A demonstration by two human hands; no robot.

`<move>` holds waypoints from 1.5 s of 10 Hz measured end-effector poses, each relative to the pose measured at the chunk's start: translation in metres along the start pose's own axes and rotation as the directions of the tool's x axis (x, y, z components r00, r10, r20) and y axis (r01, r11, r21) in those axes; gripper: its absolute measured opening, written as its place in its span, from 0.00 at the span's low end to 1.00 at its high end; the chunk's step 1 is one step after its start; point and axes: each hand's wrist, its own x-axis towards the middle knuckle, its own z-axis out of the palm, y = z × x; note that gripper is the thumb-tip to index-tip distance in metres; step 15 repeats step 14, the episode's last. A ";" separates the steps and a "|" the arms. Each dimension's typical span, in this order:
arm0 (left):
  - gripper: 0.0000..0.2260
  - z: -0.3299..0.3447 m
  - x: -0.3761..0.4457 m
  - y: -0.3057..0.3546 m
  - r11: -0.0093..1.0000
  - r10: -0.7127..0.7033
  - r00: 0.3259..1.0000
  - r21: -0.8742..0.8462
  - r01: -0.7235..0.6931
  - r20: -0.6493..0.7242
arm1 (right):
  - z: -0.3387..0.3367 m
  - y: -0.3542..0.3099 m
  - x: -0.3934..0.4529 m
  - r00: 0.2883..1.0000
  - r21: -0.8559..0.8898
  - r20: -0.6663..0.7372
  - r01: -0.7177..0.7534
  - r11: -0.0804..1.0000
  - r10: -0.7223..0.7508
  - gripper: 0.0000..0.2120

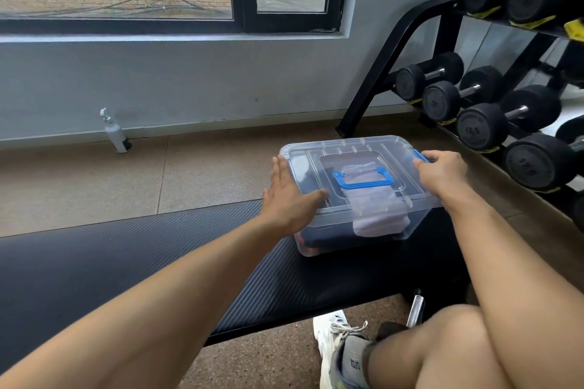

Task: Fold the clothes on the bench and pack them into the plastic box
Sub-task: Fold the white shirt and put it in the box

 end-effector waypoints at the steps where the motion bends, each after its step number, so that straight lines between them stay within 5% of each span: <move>1: 0.48 0.002 0.001 0.001 1.000 -0.002 1.000 0.021 0.002 -0.008 | 0.001 0.002 0.004 1.000 -0.029 -0.011 0.017 0.999 -0.017 0.19; 6: 0.67 0.032 -0.011 0.010 0.979 0.133 0.990 -0.161 -0.124 0.046 | -0.010 0.013 0.015 0.982 -0.231 -0.176 0.031 0.972 -0.073 0.12; 12: 0.63 0.031 -0.007 0.016 0.987 0.160 0.985 0.010 -0.161 0.066 | -0.011 0.016 0.021 0.971 -0.339 -0.227 -0.001 0.941 -0.080 0.11; 15: 0.58 0.015 -0.010 0.014 0.988 0.154 0.982 -0.044 -0.150 0.106 | -0.012 0.006 0.019 0.986 -0.436 -0.158 -0.016 0.900 -0.059 0.18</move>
